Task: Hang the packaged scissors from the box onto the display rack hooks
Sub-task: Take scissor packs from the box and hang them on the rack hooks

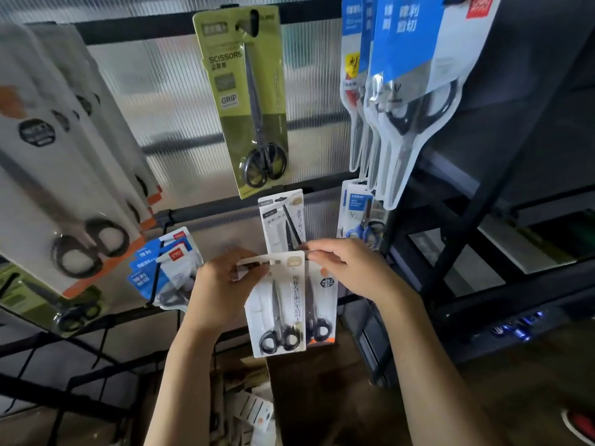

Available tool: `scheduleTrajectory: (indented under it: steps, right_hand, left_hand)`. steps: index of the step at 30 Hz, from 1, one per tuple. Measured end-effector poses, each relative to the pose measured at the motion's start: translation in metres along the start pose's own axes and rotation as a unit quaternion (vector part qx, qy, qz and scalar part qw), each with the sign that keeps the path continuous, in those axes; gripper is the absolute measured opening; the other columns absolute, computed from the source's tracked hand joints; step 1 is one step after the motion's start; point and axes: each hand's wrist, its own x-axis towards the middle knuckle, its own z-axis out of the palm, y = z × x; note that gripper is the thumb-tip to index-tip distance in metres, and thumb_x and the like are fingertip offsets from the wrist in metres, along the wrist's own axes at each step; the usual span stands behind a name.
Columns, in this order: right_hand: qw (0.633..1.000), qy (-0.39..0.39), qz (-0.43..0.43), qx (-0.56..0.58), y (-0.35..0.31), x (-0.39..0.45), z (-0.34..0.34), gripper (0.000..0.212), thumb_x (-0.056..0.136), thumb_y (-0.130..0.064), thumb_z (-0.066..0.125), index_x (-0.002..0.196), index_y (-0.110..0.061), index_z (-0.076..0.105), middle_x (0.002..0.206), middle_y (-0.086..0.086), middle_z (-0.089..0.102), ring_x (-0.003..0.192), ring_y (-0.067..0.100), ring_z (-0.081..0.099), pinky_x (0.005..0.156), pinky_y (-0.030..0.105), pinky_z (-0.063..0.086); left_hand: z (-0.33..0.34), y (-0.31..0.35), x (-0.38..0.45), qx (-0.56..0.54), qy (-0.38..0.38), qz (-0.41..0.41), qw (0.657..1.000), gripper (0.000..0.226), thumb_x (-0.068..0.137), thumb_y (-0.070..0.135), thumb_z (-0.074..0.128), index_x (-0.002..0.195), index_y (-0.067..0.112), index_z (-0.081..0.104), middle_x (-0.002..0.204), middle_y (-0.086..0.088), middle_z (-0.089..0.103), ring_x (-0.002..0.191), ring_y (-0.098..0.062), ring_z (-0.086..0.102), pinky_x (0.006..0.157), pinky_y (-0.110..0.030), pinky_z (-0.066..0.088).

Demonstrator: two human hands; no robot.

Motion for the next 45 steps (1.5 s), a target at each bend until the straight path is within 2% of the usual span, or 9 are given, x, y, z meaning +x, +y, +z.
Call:
scheduleTrajectory:
  steps: [7,16,21,25,28,31,37,41,45]
  right_hand:
    - [1.0,-0.019,0.005,0.018,0.003,-0.001,0.003,0.032,0.098,-0.02,0.048,0.128,-0.026,0.058,0.112,-0.013,0.063,0.079,-0.004,0.064,0.068,0.005,0.046]
    - [0.999,0.002,0.005,-0.035,0.01,-0.003,0.01,0.032,0.101,-0.026,0.041,0.13,-0.025,0.055,0.112,-0.005,0.066,0.092,0.0,0.065,0.084,0.029,0.054]
    - [0.999,0.011,-0.001,-0.034,0.013,0.001,0.011,0.029,0.101,-0.024,0.041,0.124,-0.024,0.058,0.11,-0.001,0.067,0.091,0.006,0.067,0.082,0.034,0.055]
    - [0.999,0.034,-0.001,-0.039,0.018,0.008,0.012,0.022,0.099,-0.025,0.045,0.119,-0.026,0.054,0.099,0.002,0.065,0.085,0.011,0.067,0.078,0.039,0.056]
    - [0.997,0.067,-0.005,-0.034,0.023,0.015,0.013,0.016,0.097,-0.023,0.05,0.111,-0.018,0.058,0.101,-0.001,0.066,0.087,0.012,0.066,0.079,0.039,0.056]
    - [0.993,0.111,-0.027,-0.036,0.026,0.023,0.015,0.015,0.094,-0.019,0.056,0.101,-0.009,0.065,0.094,-0.001,0.067,0.087,0.017,0.067,0.078,0.036,0.056]
    - [0.98,0.163,-0.051,-0.105,0.026,0.053,0.023,0.015,0.092,-0.017,0.059,0.1,-0.008,0.069,0.088,0.005,0.069,0.078,0.02,0.062,0.066,0.034,0.049]
    - [0.976,0.154,-0.037,-0.146,0.026,0.077,0.028,0.019,0.094,-0.02,0.055,0.102,-0.008,0.068,0.088,0.006,0.069,0.079,0.023,0.06,0.064,0.027,0.038]
    - [0.973,0.151,-0.036,-0.168,0.028,0.094,0.026,0.021,0.095,-0.022,0.054,0.102,-0.009,0.068,0.094,0.007,0.071,0.085,0.027,0.063,0.069,0.035,0.049]
  left_hand:
    - [0.004,0.003,-0.004,-0.036,-0.019,-0.008,0.999,0.025,0.081,0.006,0.07,0.078,0.03,0.063,0.074,0.009,0.068,0.067,-0.001,0.063,0.06,-0.01,0.046]
    - [-0.004,0.002,-0.006,-0.062,-0.026,-0.017,0.998,0.026,0.083,0.005,0.068,0.082,0.03,0.063,0.077,0.011,0.069,0.069,0.003,0.064,0.061,-0.007,0.045]
    - [-0.005,0.0,-0.002,-0.054,-0.017,-0.04,0.998,0.025,0.084,0.007,0.068,0.079,0.031,0.063,0.076,0.004,0.069,0.067,-0.01,0.063,0.06,-0.02,0.047]
    - [-0.008,-0.001,-0.001,-0.038,-0.002,-0.06,0.997,0.024,0.085,0.008,0.067,0.079,0.031,0.062,0.074,0.008,0.067,0.06,-0.001,0.058,0.054,-0.011,0.043]
    - [-0.011,-0.002,-0.002,-0.036,0.01,-0.079,0.996,0.014,0.085,0.008,0.066,0.084,0.022,0.064,0.072,0.01,0.064,0.056,0.006,0.056,0.051,-0.006,0.04]
    - [-0.014,-0.005,-0.004,-0.024,0.019,-0.091,0.995,0.017,0.085,0.007,0.066,0.083,0.024,0.063,0.077,0.012,0.064,0.065,0.01,0.058,0.056,-0.006,0.044]
    - [-0.019,-0.012,-0.006,0.0,0.052,-0.127,0.991,0.027,0.082,0.008,0.069,0.075,0.032,0.06,0.075,0.01,0.065,0.07,-0.008,0.06,0.06,-0.011,0.044]
    - [-0.023,-0.014,-0.007,-0.008,0.077,-0.152,0.985,0.031,0.081,0.007,0.07,0.073,0.034,0.059,0.073,0.01,0.065,0.066,-0.004,0.058,0.057,-0.008,0.043]
    - [-0.026,-0.015,-0.005,-0.004,0.09,-0.166,0.982,0.028,0.082,0.006,0.07,0.073,0.03,0.059,0.07,0.01,0.063,0.061,-0.001,0.054,0.055,-0.007,0.041]
